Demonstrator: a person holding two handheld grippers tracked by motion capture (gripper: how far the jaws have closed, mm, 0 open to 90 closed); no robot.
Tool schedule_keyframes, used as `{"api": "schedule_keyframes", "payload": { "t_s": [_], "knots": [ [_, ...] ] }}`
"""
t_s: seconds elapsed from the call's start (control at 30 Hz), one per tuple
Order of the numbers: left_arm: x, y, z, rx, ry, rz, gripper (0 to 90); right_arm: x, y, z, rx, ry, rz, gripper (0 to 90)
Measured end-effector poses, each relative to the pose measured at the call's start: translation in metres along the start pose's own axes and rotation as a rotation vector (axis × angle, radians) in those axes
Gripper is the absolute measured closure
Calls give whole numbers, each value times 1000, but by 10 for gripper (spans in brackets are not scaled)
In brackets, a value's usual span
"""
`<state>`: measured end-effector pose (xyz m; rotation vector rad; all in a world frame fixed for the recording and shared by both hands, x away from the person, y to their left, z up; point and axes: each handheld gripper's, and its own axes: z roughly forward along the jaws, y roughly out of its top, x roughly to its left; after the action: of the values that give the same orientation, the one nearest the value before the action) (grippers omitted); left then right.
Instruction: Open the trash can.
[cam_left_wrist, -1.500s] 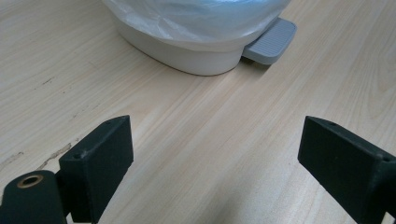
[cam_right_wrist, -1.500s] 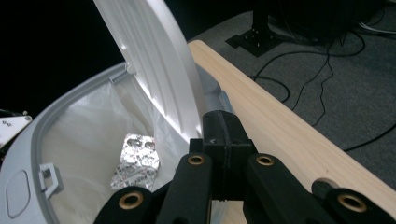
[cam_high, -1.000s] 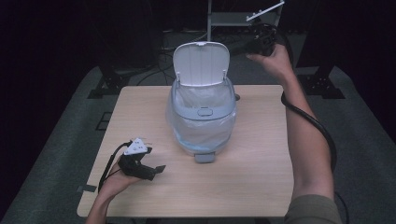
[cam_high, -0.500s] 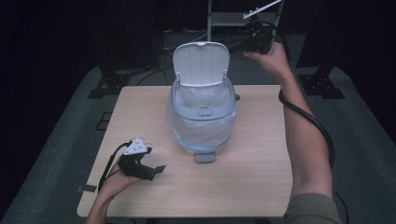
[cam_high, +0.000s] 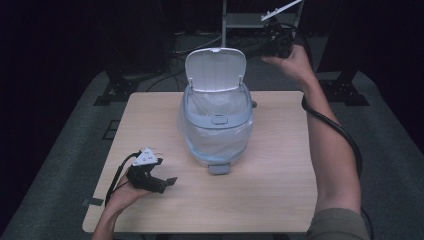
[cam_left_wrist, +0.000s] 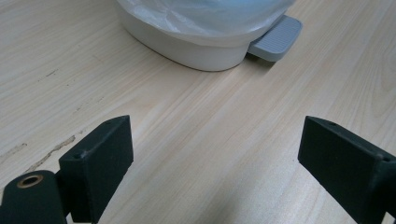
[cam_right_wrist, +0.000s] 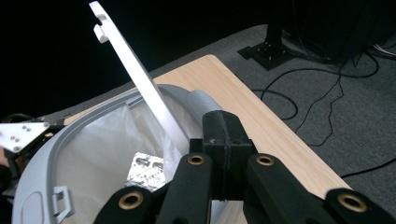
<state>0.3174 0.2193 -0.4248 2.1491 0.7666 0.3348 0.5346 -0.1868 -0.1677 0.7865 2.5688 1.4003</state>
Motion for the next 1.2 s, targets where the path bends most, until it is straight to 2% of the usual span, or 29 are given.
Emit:
{"api": "schedule_keyframes", "payload": {
  "t_s": [0.5, 0.73, 1.2],
  "knots": [
    [-3, 1, 1, 2, 1, 5, 93, 22, -7, -1, 81, 64, -66, 895],
    [-3, 1, 2, 7, -2, 6, 92, 28, -12, -3, 79, 79, -84, 895],
    [-5, 2, 3, 13, -4, 13, 93, 42, -23, 2, 118, 110, -111, 895]
  ]
}}
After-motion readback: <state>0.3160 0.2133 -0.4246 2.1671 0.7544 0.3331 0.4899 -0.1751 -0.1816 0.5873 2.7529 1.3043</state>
